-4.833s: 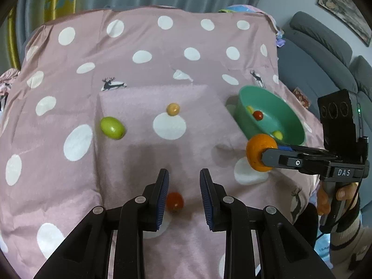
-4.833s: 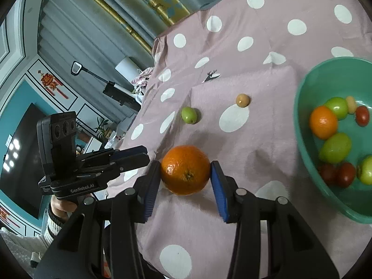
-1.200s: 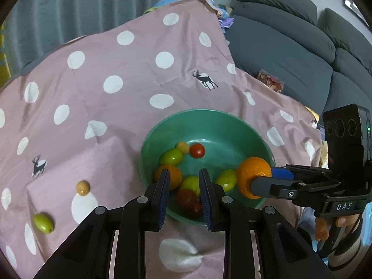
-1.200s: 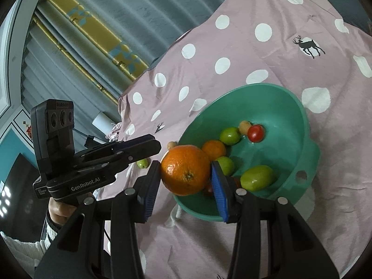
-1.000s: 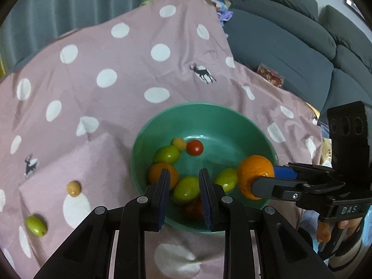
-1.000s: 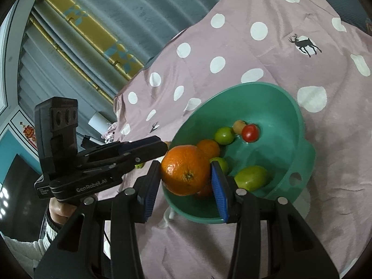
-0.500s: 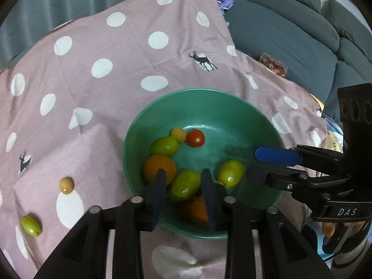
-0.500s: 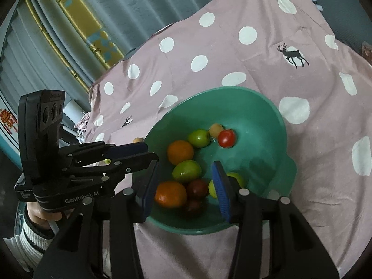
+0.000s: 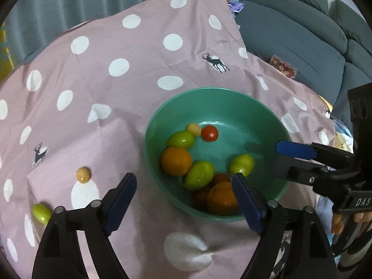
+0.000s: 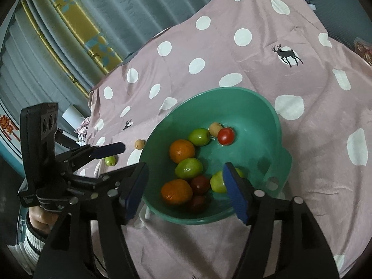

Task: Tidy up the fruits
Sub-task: 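Open both tools to release the tomato and orange into the bowl, then withdraw both tools toward the green jujube and small tan fruit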

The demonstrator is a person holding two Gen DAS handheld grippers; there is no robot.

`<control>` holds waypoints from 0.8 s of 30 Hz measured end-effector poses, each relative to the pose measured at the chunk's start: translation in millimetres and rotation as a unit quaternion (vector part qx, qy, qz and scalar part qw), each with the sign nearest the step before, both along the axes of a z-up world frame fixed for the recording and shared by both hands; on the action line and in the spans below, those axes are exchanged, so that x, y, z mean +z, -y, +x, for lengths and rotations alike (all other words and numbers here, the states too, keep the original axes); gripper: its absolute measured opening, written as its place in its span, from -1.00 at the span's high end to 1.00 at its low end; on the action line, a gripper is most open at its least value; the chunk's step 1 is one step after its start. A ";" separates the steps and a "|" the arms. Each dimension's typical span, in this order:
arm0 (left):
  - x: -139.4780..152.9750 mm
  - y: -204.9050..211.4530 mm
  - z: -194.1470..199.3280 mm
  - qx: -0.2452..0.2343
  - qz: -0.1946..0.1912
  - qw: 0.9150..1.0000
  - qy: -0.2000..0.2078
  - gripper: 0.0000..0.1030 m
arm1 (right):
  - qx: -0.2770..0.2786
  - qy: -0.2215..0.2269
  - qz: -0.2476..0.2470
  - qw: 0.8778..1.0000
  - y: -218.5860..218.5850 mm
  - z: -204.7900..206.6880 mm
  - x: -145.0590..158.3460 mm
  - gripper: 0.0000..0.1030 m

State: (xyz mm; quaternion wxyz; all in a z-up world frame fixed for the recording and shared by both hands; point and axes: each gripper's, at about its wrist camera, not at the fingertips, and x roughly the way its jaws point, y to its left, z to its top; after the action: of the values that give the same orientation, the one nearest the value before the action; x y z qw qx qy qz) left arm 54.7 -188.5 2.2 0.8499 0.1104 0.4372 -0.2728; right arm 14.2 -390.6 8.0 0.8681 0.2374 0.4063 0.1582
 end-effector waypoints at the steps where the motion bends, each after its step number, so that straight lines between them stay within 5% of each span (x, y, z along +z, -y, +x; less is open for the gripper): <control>1: 0.7 -2.6 -2.5 0.002 0.001 1.000 0.001 -0.65 | -0.001 0.000 -0.001 1.000 -0.6 -0.8 0.9 -0.38; 17: -7.5 -74.1 -35.7 0.087 -0.002 0.996 -0.010 -0.80 | 0.026 0.009 -0.023 0.999 -28.3 -21.6 25.4 -0.53; 24: -22.8 -149.9 -62.3 0.179 -0.008 0.984 -0.019 -0.80 | 0.077 0.008 -0.039 0.996 -60.7 -29.2 28.7 -0.53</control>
State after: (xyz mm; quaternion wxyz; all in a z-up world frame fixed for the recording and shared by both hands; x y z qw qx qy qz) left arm -7.6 -38.6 -20.6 0.8774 0.0185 0.4635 -0.1221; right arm -15.0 -329.9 36.6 0.8650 0.1697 0.4228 0.2102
